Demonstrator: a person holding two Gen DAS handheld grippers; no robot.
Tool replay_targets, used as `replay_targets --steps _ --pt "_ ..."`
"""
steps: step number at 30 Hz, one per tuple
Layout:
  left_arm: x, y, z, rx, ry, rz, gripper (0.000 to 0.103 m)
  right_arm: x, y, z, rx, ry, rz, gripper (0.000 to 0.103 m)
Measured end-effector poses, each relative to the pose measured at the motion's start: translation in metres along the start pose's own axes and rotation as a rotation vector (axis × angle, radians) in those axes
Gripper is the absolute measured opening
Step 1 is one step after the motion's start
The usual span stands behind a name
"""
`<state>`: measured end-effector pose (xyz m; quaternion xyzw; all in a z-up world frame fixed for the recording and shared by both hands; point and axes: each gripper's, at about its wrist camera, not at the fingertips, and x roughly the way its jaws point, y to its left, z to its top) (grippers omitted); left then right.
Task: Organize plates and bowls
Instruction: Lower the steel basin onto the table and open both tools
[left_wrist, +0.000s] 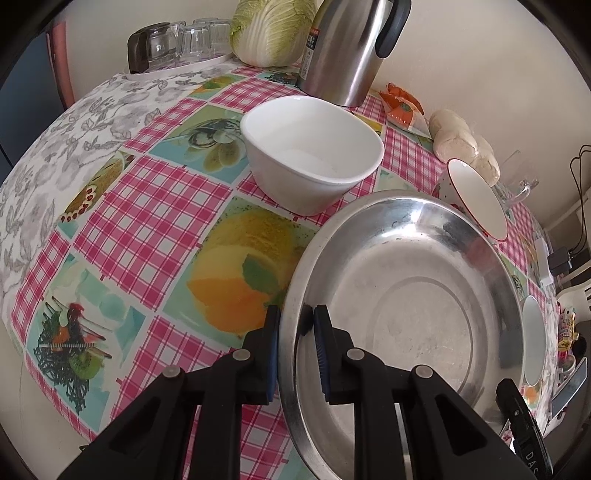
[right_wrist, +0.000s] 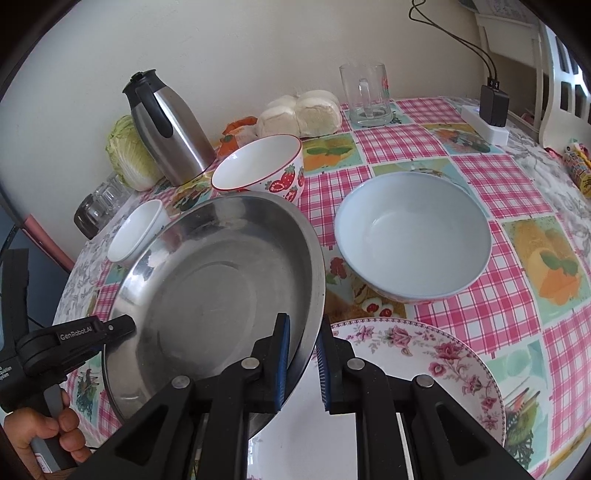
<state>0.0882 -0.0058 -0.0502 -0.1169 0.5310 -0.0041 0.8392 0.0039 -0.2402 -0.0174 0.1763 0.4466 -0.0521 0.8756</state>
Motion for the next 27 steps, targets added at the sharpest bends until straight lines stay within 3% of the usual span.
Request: replay_targets --steps 16,18,20,24,27 --pt "-0.002 0.004 0.000 -0.018 0.018 0.011 0.020 -0.002 -0.002 -0.001 0.030 0.032 0.017 0.018" --pt "-0.004 0.004 0.000 -0.015 0.016 0.033 0.030 -0.004 -0.005 -0.001 0.043 0.028 0.011 0.021" --pt "-0.008 0.004 0.001 -0.019 0.005 0.034 0.050 -0.006 -0.007 0.000 0.057 0.017 0.002 0.029" --pt "-0.016 0.003 0.002 -0.012 -0.015 0.036 0.059 -0.012 -0.008 0.003 0.067 -0.007 -0.010 0.045" --pt "-0.018 0.001 0.002 -0.001 -0.021 0.066 0.071 -0.015 -0.008 0.004 0.070 -0.028 -0.018 0.066"
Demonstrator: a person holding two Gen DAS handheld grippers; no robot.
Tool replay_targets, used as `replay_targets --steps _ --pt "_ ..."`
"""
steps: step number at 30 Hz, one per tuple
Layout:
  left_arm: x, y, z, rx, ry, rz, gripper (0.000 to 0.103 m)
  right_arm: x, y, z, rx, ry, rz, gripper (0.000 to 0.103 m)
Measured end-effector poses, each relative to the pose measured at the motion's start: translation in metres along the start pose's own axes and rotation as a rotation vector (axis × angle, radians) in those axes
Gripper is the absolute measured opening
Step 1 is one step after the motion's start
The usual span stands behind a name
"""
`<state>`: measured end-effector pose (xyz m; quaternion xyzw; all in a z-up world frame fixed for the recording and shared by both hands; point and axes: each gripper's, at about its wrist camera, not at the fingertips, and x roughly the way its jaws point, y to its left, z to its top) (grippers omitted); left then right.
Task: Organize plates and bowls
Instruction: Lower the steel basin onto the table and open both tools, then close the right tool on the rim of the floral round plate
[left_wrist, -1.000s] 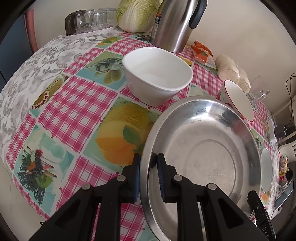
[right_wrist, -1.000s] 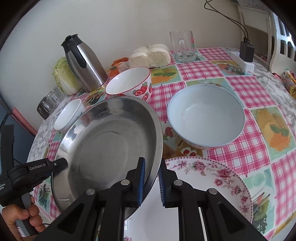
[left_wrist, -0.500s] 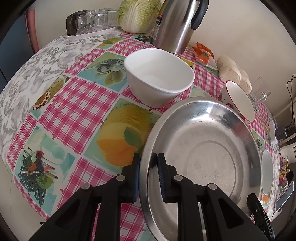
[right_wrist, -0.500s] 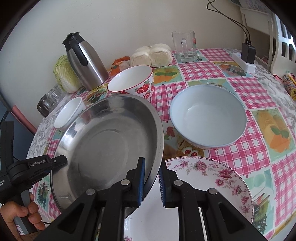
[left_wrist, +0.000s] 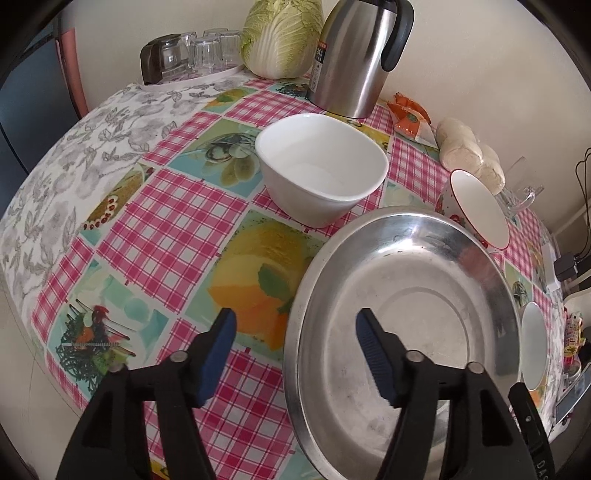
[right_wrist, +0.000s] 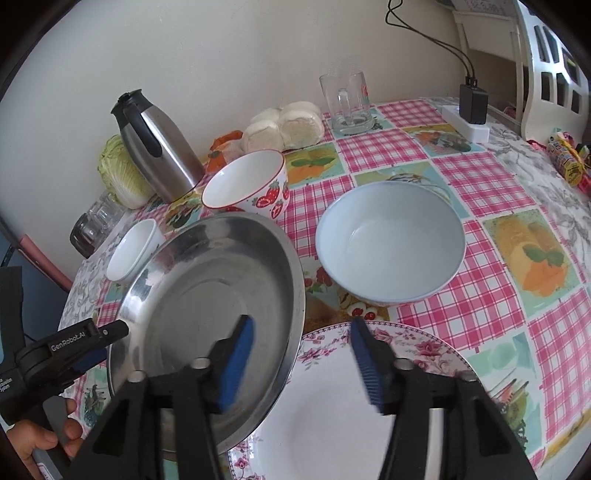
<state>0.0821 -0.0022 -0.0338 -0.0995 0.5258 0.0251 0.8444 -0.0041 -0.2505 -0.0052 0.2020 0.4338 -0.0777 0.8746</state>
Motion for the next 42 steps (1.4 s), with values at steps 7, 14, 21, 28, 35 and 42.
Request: replay_targets --steps 7,14,21,28,35,42 --pt "0.001 -0.002 -0.001 0.040 -0.010 0.051 0.087 0.000 -0.002 0.002 0.007 -0.015 -0.010 0.084" --pt "-0.006 -0.007 -0.001 0.091 -0.070 0.110 0.100 -0.001 -0.003 0.002 0.006 -0.027 -0.015 0.102" --pt "-0.012 -0.013 0.000 0.119 -0.113 0.118 0.101 -0.002 -0.001 0.002 -0.017 -0.033 -0.036 0.103" --pt "-0.017 -0.019 0.000 0.137 -0.138 0.106 0.101 -0.004 -0.003 0.002 -0.014 -0.045 -0.037 0.103" --pt "-0.036 -0.031 -0.004 0.184 -0.233 0.072 0.101 -0.013 -0.005 0.004 -0.003 -0.078 -0.033 0.103" --pt "-0.059 -0.049 -0.014 0.214 -0.257 -0.066 0.101 -0.029 -0.017 0.000 0.035 -0.102 -0.026 0.103"
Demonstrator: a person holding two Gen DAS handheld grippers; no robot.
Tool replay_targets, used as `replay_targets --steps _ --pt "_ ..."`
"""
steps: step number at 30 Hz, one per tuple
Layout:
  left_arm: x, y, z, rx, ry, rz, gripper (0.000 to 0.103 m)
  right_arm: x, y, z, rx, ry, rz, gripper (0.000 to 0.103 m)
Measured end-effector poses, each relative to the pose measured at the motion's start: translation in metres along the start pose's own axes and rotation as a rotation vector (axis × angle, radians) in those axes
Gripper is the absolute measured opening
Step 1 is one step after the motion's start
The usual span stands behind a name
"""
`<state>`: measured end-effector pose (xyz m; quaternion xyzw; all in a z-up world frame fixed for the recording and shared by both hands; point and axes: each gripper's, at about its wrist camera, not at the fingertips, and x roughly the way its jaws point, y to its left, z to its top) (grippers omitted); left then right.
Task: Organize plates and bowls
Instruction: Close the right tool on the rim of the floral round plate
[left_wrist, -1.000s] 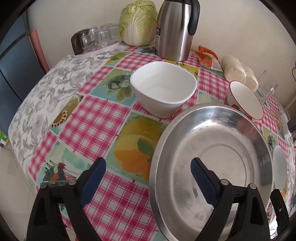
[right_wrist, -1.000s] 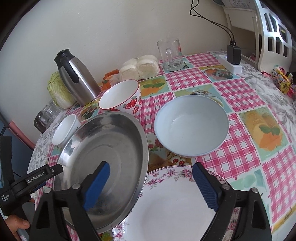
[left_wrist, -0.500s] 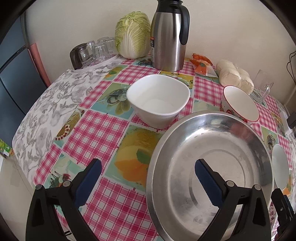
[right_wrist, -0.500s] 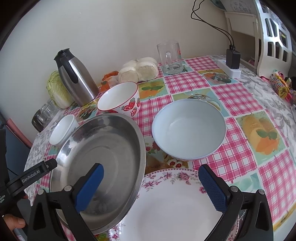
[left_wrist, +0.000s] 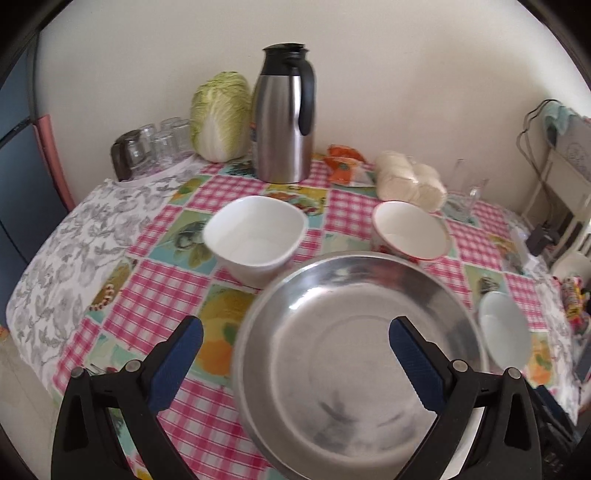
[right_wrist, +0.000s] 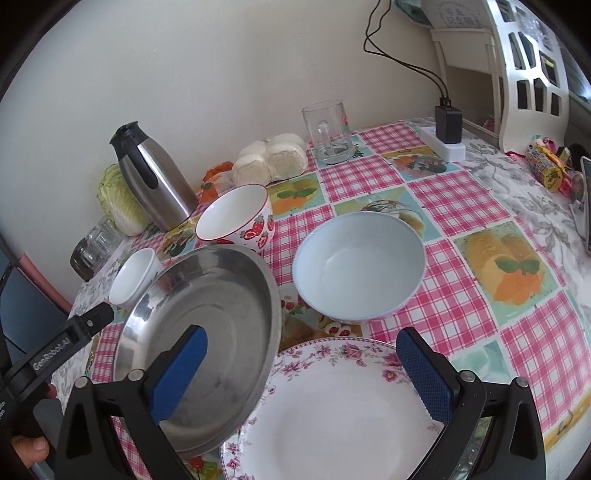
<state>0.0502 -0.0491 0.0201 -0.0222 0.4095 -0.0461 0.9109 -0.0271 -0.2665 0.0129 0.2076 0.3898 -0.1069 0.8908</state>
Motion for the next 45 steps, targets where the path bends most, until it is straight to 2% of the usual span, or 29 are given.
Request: replay_targets --steps 4,9,13,16,22,27,32,35,37,41,45 --pt "-0.015 -0.016 -0.006 -0.016 -0.015 -0.109 0.101 -0.008 -0.012 -0.003 0.017 -0.013 -0.043 0.103" --pt "-0.036 -0.043 -0.012 0.059 -0.062 -0.142 0.101 -0.019 -0.029 -0.009 0.056 -0.018 -0.075 0.103" --pt "-0.046 -0.053 -0.022 0.058 -0.066 -0.206 0.101 -0.030 -0.043 -0.012 0.091 -0.036 -0.089 0.103" --pt "-0.047 -0.057 -0.030 0.039 -0.021 -0.265 0.101 -0.038 -0.054 -0.013 0.123 -0.051 -0.108 0.103" --pt "-0.049 -0.063 -0.043 0.028 0.066 -0.333 0.101 -0.048 -0.080 -0.018 0.215 -0.045 -0.111 0.103" --pt "-0.053 -0.066 -0.053 0.017 0.111 -0.353 0.099 -0.049 -0.089 -0.022 0.247 -0.024 -0.100 0.103" --pt "-0.054 -0.067 -0.061 0.006 0.142 -0.372 0.090 -0.044 -0.091 -0.027 0.263 0.017 -0.077 0.102" --pt "-0.056 -0.070 -0.064 0.017 0.155 -0.371 0.090 -0.040 -0.090 -0.028 0.254 0.039 -0.073 0.095" --pt "-0.054 -0.071 -0.067 0.021 0.175 -0.371 0.089 -0.037 -0.089 -0.031 0.253 0.055 -0.073 0.084" --pt "-0.051 -0.074 -0.075 0.018 0.217 -0.375 0.089 -0.029 -0.091 -0.035 0.265 0.096 -0.054 0.072" --pt "-0.047 -0.074 -0.080 0.012 0.246 -0.370 0.089 -0.018 -0.096 -0.040 0.286 0.151 -0.049 0.050"
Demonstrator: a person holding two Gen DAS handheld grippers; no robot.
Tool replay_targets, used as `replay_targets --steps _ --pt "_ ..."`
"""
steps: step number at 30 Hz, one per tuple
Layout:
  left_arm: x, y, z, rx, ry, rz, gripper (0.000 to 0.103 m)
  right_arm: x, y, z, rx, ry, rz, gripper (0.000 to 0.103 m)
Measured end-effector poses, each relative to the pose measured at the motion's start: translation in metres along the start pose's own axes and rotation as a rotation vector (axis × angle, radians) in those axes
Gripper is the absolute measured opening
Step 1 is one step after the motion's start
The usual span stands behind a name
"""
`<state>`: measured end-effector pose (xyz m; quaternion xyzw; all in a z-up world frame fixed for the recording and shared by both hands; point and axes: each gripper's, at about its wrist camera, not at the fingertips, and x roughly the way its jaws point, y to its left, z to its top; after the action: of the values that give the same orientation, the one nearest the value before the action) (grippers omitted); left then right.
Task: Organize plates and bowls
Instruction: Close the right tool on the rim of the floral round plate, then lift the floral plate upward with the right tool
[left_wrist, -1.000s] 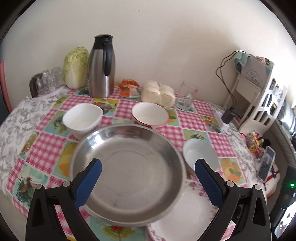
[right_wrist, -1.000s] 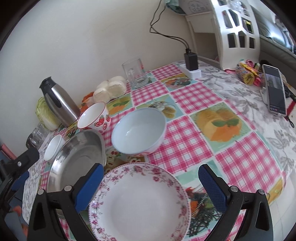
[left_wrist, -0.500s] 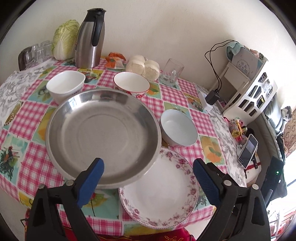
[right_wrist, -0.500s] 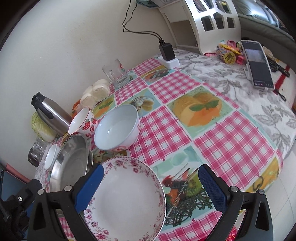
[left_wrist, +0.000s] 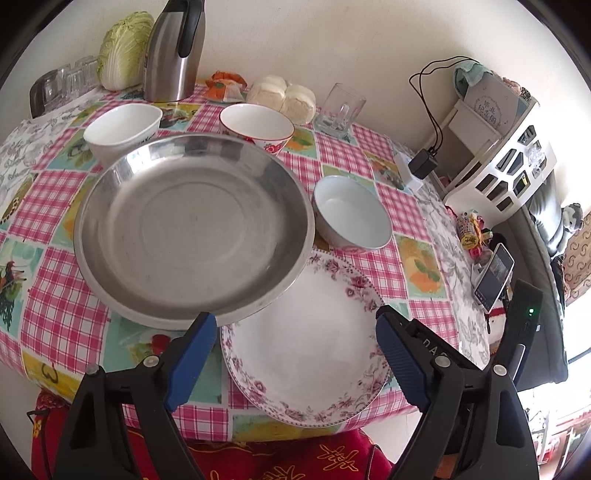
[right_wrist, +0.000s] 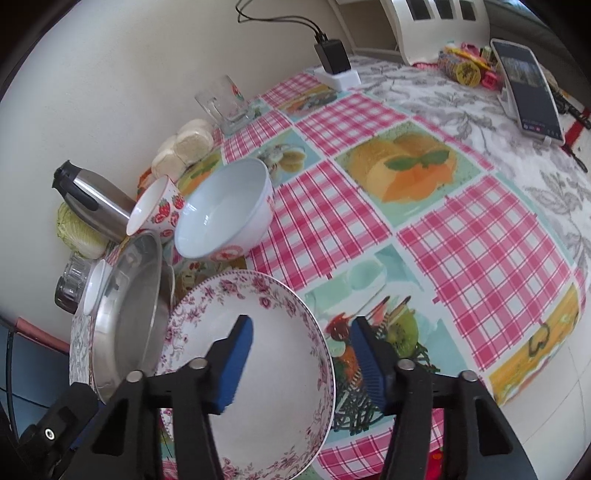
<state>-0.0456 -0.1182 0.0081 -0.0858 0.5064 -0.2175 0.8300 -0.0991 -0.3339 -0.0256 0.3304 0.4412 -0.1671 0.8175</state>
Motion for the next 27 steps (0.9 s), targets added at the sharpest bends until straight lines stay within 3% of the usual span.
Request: replay_targets --steps 1,6,9,27 --pt "0.000 0.000 0.000 -0.001 0.004 0.001 0.089 0.002 -0.002 0.000 0.007 0.010 0.003 0.044" --pt "0.005 0.002 -0.003 -0.010 0.030 0.004 0.089 0.011 -0.009 0.000 0.026 0.038 -0.016 0.030" --pt "0.009 0.002 -0.005 -0.014 0.049 0.002 0.089 0.014 -0.011 0.001 0.029 0.048 -0.014 0.014" --pt "0.031 0.002 -0.013 -0.012 0.114 0.021 0.089 0.014 -0.018 0.007 0.045 0.016 -0.036 0.014"
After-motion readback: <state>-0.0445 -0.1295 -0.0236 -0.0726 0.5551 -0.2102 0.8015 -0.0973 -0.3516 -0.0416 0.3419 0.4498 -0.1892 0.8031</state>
